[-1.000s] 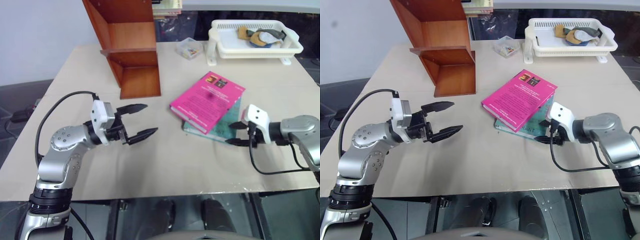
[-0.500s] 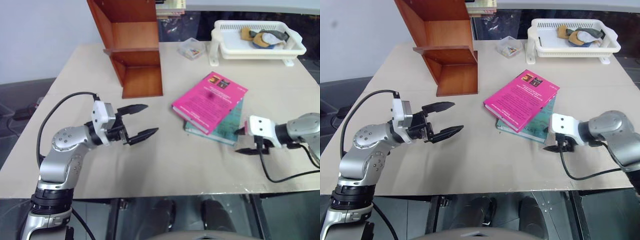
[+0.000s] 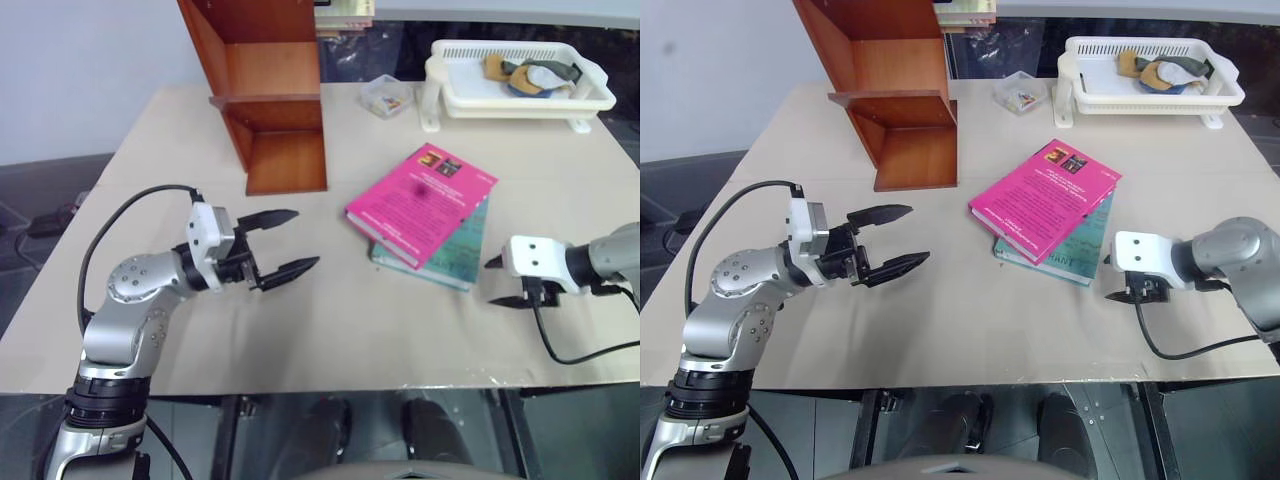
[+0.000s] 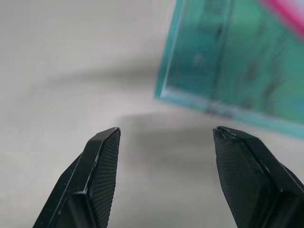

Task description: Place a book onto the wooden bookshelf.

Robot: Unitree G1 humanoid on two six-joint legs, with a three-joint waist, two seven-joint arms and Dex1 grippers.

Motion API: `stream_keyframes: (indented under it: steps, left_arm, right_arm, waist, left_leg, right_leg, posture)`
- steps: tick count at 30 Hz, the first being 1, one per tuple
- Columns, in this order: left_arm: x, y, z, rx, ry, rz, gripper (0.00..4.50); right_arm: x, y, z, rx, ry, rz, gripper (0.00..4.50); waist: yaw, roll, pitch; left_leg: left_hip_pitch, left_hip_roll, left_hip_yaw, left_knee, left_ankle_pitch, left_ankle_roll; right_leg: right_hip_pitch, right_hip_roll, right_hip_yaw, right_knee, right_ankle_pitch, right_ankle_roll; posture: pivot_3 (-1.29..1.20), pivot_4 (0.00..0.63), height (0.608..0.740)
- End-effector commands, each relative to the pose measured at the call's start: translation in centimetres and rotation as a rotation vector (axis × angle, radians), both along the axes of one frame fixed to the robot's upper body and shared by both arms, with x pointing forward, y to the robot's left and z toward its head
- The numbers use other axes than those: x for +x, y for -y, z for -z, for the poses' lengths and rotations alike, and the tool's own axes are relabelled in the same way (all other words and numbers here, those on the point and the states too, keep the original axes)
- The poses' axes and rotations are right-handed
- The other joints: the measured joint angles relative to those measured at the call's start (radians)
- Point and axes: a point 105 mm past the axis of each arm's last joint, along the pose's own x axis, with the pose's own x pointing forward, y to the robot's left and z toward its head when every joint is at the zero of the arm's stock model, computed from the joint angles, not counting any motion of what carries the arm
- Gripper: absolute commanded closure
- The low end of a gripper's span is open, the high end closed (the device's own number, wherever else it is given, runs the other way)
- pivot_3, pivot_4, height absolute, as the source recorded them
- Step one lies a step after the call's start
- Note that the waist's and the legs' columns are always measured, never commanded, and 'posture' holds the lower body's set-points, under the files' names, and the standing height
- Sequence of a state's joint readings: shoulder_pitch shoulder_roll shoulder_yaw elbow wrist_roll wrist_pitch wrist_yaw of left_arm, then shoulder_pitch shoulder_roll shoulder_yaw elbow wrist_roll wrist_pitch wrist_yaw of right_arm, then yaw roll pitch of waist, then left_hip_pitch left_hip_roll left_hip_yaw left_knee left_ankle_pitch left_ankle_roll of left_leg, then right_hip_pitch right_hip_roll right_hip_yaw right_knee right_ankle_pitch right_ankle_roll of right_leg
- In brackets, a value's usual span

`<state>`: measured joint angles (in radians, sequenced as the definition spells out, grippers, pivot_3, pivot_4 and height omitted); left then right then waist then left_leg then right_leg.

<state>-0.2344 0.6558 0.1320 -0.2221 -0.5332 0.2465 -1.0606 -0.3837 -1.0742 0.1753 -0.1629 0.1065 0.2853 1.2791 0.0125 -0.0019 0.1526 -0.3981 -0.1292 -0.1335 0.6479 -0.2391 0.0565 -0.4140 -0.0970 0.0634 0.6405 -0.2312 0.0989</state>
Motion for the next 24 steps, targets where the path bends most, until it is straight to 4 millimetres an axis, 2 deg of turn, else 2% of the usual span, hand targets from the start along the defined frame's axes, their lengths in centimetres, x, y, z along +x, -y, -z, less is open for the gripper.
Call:
stream_keyframes:
  steps: [1, 4, 9, 11, 15, 20, 24]
  left_arm:
    - [-0.1, 0.3, -0.7, -0.001, 0.037, 0.010, 0.06]
    - [-0.1, 0.3, -0.7, -0.003, 0.037, 0.012, 0.06]
    - [-0.1, 0.4, -0.6, -0.004, 0.037, 0.013, 0.06]
    - [0.1, 0.4, -0.6, -0.004, 0.037, 0.014, 0.06]
    - [0.1, 0.3, -0.4, 0.005, 0.034, 0.006, 0.06]
    - [0.2, 0.5, 0.1, -0.014, 0.010, -0.009, 0.06]
    - [0.0, 1.7, 1.2, -0.034, -0.032, 0.013, 0.06]
  right_arm:
    - [0.2, -1.8, -2.0, 0.068, 0.071, -0.031, 1.32]
    - [0.1, -3.1, -2.0, 0.075, 0.107, -0.082, 1.32]
    - [0.9, -6.5, -3.8, 0.160, 0.203, -0.141, 1.32]
    - [1.1, -9.6, -5.4, 0.303, 0.229, -0.186, 1.32]
    - [1.3, -12.7, -6.9, 0.466, 0.238, -0.203, 1.32]
    - [1.4, -13.1, -8.1, 0.605, 0.215, -0.159, 1.32]
    - [1.4, -11.4, -9.7, 0.709, 0.201, -0.077, 1.32]
  waist:
    - [0.000, 0.000, 0.000]
    - [0.001, -0.001, 0.001]
    - [-0.004, -0.002, 0.001]
    - [-0.007, -0.003, 0.002]
    - [-0.007, -0.003, 0.002]
    - [0.003, -0.004, 0.003]
    - [0.001, -0.004, 0.003]
  left_leg:
    - [0.000, 0.000, 0.000, 0.000, 0.000, 0.000]
    - [0.000, 0.000, 0.000, 0.000, 0.000, 0.000]
    - [0.000, 0.000, 0.000, 0.000, 0.000, 0.000]
    - [0.000, 0.000, 0.000, 0.000, 0.000, 0.000]
    - [0.000, 0.000, 0.000, 0.000, 0.000, 0.000]
    - [-0.001, -0.001, -0.001, 0.000, 0.000, 0.000]
    - [-0.001, -0.001, -0.001, 0.000, 0.000, 0.000]
  right_leg:
    - [0.000, 0.000, 0.000, 0.000, 0.000, 0.000]
    - [0.000, 0.000, 0.000, 0.000, 0.000, 0.000]
    - [0.000, 0.000, 0.000, 0.000, 0.000, 0.000]
    - [0.000, 0.000, 0.000, 0.000, 0.000, 0.000]
    - [-0.001, 0.001, 0.000, 0.000, 0.000, 0.000]
    - [-0.001, 0.003, -0.001, -0.001, 0.000, 0.000]
    - [-0.001, 0.003, -0.001, -0.001, 0.000, 0.000]
  posture:
    - [0.00, 0.150, 0.740]
    - [0.00, 0.150, 0.740]
    - [0.00, 0.150, 0.740]
    - [0.00, 0.150, 0.740]
    - [0.00, 0.150, 0.740]
    - [0.00, 0.150, 0.740]
    - [0.00, 0.150, 0.740]
